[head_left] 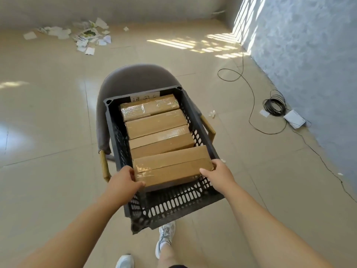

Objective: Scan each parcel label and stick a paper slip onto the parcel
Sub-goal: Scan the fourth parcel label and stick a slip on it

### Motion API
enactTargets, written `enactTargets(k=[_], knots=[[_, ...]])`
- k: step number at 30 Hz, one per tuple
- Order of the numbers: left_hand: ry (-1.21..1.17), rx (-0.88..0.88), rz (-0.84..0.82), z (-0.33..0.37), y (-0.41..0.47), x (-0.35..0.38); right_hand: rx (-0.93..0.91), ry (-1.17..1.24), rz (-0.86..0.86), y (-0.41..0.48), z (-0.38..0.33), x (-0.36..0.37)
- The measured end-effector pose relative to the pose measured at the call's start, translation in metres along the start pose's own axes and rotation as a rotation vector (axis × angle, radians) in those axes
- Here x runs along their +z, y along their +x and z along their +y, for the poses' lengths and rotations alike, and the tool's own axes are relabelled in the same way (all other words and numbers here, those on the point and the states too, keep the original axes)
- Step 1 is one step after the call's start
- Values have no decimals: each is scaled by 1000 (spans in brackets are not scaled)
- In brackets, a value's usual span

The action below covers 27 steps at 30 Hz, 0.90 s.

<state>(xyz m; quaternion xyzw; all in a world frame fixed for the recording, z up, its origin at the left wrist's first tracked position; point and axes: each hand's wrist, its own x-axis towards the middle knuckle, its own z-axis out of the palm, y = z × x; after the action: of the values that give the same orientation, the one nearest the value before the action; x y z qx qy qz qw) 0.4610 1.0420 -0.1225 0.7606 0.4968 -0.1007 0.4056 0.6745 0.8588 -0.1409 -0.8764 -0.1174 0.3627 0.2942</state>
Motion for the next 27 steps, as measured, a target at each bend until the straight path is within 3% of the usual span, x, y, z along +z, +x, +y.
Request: enactTargets(k=[9,14,20,27], knots=[[285,-169,-9,9,50,38,63,-260,-158,61,-2,18],[418,-184,-40,4,58,41,33,-281,-217,68,-2,26],[401,-68,5,1,48,33,35,-383,-247,59,-17,19],[410,110,33,3,32,2,-54,-478,-97,19,-41,2]])
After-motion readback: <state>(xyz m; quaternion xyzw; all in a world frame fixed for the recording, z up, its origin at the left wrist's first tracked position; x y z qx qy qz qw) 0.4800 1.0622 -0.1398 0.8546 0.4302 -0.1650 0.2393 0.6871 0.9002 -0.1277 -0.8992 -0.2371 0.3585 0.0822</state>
